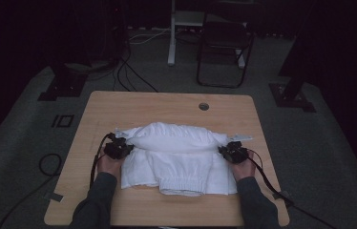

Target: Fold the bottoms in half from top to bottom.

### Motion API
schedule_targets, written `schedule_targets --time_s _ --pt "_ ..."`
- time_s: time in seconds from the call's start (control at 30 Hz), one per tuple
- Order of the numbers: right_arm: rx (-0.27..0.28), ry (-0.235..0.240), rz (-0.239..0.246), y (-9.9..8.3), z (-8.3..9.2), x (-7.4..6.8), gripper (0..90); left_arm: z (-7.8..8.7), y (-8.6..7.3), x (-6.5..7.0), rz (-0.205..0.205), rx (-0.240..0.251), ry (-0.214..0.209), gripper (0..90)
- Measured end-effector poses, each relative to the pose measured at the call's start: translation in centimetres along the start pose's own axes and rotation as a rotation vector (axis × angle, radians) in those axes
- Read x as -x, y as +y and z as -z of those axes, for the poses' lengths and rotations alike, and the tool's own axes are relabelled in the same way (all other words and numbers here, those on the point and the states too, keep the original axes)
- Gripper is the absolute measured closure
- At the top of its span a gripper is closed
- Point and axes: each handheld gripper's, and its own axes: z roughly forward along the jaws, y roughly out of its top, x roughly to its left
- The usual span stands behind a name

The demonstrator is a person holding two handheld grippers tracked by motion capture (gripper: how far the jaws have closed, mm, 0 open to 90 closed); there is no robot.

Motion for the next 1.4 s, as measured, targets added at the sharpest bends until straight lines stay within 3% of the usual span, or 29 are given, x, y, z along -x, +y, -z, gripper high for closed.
schedule_targets --time_s 0.17,0.27,0.37,0.5,0.6,0.67,0.77,0.87,1.03,1.07,1.13,1.17,1.23,1.4 --pt "-0.010 0.000 -0.013 0.6 -0.4 0.2 85.4 -0.2 0.4 -0.4 0.022 -0.003 -0.012 80.1" --pt "-0.038 0.047 -0.029 1.0 -0.1 1.1 84.9 0.8 0.9 -1.3 0.045 -0.011 -0.075 81.3" --pt "0.024 0.038 -0.012 1.5 1.5 1.3 85.8 3.5 2.2 -1.1 0.011 0.046 -0.089 83.4" --pt "0.173 0.025 -0.009 2.8 5.1 1.5 85.9 7.1 3.8 -0.7 -0.008 0.145 -0.100 84.2" --pt "0.283 0.009 0.016 3.2 8.4 1.3 86.0 10.2 3.9 -0.1 -0.008 0.235 -0.142 84.4" --pt "0.331 0.021 0.027 3.1 10.1 1.1 85.9 12.0 3.1 0.6 -0.034 0.266 -0.153 84.4" --pt "0.358 0.036 0.055 1.9 12.2 0.3 85.8 13.3 1.0 1.1 -0.024 0.280 -0.213 84.2" --pt "0.347 0.060 0.064 -0.4 13.1 -0.6 85.8 13.4 -1.3 1.3 0.013 0.257 -0.273 84.1" --pt "0.288 0.095 0.046 -4.7 12.8 -2.1 85.7 12.3 -5.0 1.9 0.056 0.175 -0.353 83.1" --pt "0.275 0.106 0.036 -5.4 12.6 -2.2 84.8 12.1 -5.4 2.0 0.041 0.163 -0.347 80.9" --pt "0.233 0.136 0.040 -6.1 12.4 -2.3 73.8 12.2 -5.5 1.9 0.027 0.156 -0.334 65.3" --pt "0.240 0.134 0.048 -6.1 12.4 -2.2 63.3 12.5 -5.1 1.7 0.033 0.174 -0.321 57.6" --pt "0.296 0.123 0.043 -5.5 13.1 -2.0 47.9 13.3 -4.1 1.7 0.031 0.215 -0.291 52.3" --pt "0.396 0.123 0.050 -2.2 13.8 -2.6 44.4 14.3 -0.7 1.9 0.024 0.300 -0.266 49.2"
